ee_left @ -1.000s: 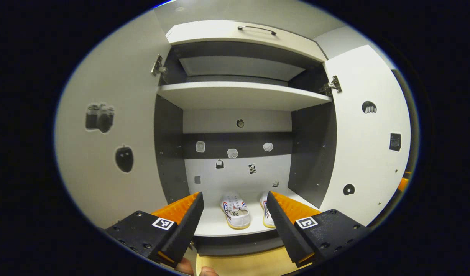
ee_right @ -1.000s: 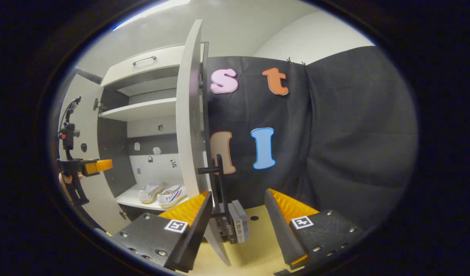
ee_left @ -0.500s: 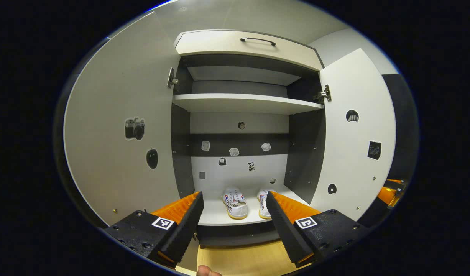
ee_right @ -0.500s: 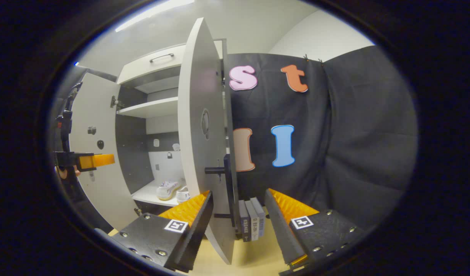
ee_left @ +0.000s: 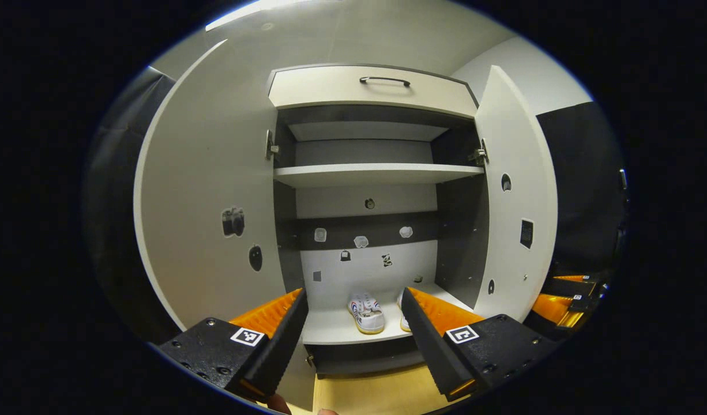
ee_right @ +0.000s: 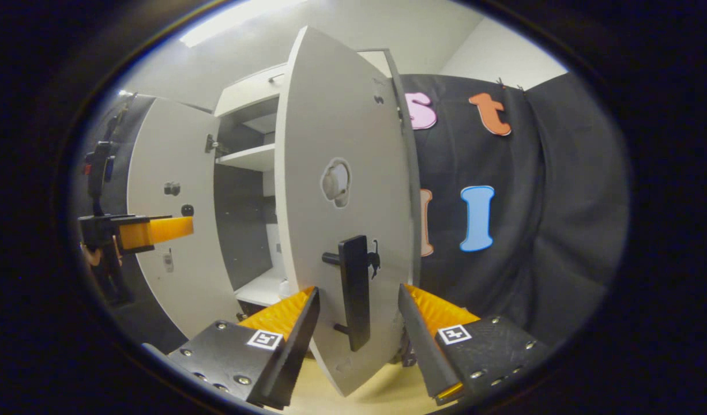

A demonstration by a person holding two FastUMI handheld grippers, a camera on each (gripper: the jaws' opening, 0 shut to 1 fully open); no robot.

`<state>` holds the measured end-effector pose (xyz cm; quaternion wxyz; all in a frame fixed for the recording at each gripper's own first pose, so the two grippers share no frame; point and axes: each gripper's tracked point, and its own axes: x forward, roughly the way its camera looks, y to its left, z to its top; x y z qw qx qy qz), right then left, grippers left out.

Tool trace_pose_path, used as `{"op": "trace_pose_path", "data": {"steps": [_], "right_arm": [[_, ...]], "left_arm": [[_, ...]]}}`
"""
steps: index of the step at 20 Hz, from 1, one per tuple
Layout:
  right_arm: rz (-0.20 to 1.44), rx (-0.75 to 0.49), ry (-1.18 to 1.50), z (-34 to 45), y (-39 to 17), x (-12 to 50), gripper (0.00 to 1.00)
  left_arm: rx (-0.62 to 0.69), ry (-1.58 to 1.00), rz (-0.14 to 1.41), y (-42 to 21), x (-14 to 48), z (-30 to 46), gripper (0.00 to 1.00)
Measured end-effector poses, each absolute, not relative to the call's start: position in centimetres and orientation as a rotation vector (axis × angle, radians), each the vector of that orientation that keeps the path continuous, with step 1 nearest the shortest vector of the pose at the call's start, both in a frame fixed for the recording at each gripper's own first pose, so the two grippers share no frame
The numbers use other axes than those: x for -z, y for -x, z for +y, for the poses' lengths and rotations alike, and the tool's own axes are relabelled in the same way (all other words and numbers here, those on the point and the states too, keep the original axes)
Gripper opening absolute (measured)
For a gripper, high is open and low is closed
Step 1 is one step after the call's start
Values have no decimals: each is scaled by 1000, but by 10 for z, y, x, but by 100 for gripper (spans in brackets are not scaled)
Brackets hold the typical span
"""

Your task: Grab one shoe with the right hand and put it into the shoe cabinet, grab the other shoe with the left hand and put it into the shoe cabinet; then close the right door with the right hand and the left door with the left hand.

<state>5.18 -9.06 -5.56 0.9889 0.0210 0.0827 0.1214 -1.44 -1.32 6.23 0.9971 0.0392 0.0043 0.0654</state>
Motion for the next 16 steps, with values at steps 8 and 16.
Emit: {"op": "trace_pose_path", "data": {"steps": [8, 16], "right_arm": [[231, -444, -66, -6, -51, 77, 83], [255, -509, -65, 21, -50, 85, 75]], "left_arm": [[-168, -67, -9, 49, -77, -2, 98], [-296, -38, -86, 112, -113, 41, 100]]}}
